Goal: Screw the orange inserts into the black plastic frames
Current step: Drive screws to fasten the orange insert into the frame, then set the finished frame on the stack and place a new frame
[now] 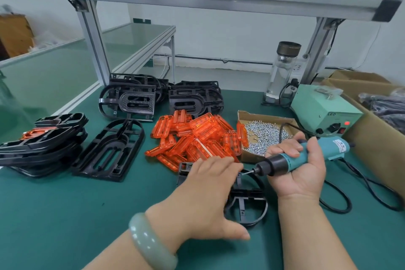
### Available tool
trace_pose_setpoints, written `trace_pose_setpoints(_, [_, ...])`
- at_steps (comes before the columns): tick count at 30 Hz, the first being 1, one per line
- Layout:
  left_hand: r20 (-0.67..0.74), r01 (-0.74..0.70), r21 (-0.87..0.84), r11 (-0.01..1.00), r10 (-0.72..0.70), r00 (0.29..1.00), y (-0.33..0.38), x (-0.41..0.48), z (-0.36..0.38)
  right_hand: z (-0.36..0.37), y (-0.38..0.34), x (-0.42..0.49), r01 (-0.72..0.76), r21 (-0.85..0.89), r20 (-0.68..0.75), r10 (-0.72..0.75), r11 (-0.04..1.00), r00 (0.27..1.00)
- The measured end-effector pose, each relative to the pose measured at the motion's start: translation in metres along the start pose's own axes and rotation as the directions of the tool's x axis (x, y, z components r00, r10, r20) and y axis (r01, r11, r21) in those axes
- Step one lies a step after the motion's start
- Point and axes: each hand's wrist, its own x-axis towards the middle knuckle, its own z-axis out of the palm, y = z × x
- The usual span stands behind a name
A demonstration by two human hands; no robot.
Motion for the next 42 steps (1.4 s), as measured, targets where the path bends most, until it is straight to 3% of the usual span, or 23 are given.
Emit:
trace_pose_setpoints(10, [-0.046, -0.073, 0.225, 0.972, 0.086, 0.995, 0.014, 0.017, -0.001, 0.003, 0.002, -0.001, 0.013, -0.030, 0.028, -0.012, 0.999, 1.000])
trace_pose_setpoints(21, [-0.076, 0.100, 0.127, 0.987, -0.091, 0.993, -0.025, -0.033, -0.029, 0.003, 0.005, -0.005, 0.026, -0.030, 0.002, -0.026, 0.999, 1.000])
trace_pose_setpoints(28, [0.035, 0.225, 0.078, 0.971, -0.228, 0.973, -0.075, -0.088, -0.057, 0.000, 0.011, -0.007, 0.028, -0.096, 0.065, -0.022, 0.995, 0.998])
trace_pose_setpoints(42, [0.243, 0.326, 0.033, 0.945, -0.324, 0.914, -0.122, -0.164, -0.076, 0.002, 0.013, -0.011, 0.005, -0.118, 0.131, 0.011, 0.993, 0.991])
